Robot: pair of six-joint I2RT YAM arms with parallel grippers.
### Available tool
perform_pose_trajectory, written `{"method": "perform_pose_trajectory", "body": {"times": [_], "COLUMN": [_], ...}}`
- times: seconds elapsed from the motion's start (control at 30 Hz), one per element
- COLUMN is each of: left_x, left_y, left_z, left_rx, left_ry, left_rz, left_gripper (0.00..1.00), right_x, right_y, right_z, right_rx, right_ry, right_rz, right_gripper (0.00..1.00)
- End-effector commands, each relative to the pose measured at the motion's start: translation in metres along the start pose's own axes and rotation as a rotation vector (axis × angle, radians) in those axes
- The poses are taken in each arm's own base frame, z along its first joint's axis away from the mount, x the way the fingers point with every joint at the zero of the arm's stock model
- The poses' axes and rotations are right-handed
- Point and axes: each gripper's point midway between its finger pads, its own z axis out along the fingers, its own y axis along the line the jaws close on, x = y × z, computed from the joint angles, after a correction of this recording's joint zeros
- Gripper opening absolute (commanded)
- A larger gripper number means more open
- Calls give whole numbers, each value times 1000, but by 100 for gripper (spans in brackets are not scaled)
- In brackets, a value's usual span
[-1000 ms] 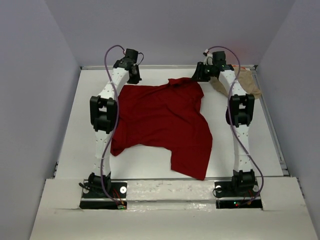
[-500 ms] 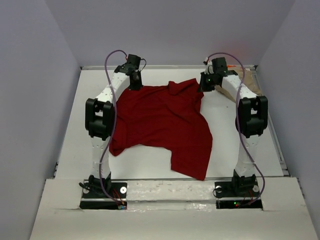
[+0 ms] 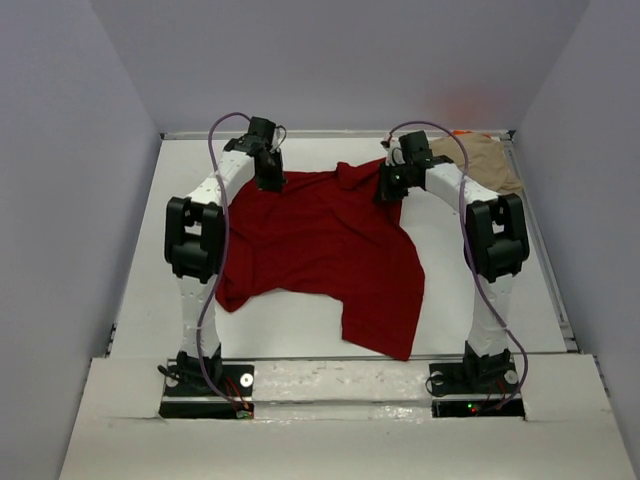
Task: Fold and stack the t-shirts
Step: Flatten the tshirt out
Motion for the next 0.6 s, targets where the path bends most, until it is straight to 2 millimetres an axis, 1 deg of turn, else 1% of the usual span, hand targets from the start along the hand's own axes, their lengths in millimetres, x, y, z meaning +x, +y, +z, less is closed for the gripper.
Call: {"method": "perform_pose_trajectory", "body": {"times": [0.0,0.03,0.07,0.1,0.13,0.17,0.2,0.3,0.33,0.37,0.4,0.47,0.5,0.53,0.57], "left_x": [-24,-22,-21,-20,-25,-21,-21,-17,-15,-12,-11,-10,-11,-11,-10], "left_y": [-17,-21,-19,-17,-14,-10,-8,-1,0,1,1,5,6,7,8], "left_z": [-2,2,5,9,16,19,22,32,34,34,35,35,35,33,32], "left_rx": [202,247,249,245,229,210,192,162,158,157,157,139,131,127,122], "left_ry": [-22,1,14,27,28,50,52,61,67,80,82,81,77,74,77], "left_rz": [-41,-52,-62,-62,-57,-57,-54,-50,-49,-50,-47,-43,-43,-42,-40], "left_gripper": [0,0,0,0,0,0,0,0,0,0,0,0,0,0,0], "right_x": [-50,-51,-54,-56,-57,-57,-61,-75,-76,-78,-78,-85,-86,-88,-89], "right_y": [24,25,24,18,16,10,13,-1,0,-6,-4,-16,-15,-22,-20], "right_z": [-5,0,8,10,14,18,16,11,11,9,8,3,3,2,1], "right_rx": [-138,-153,-165,-158,-157,-164,-175,-167,-166,-165,-177,-177,-177,-171,-179], "right_ry": [-123,-118,-109,-102,-95,-88,-96,-124,-123,-126,-125,-140,-144,-148,-149], "right_rz": [-104,-110,-112,-102,-101,-85,-87,-72,-69,-61,-64,-43,-45,-37,-41], "right_gripper": [0,0,0,0,0,0,0,0,0,0,0,0,0,0,0]}}
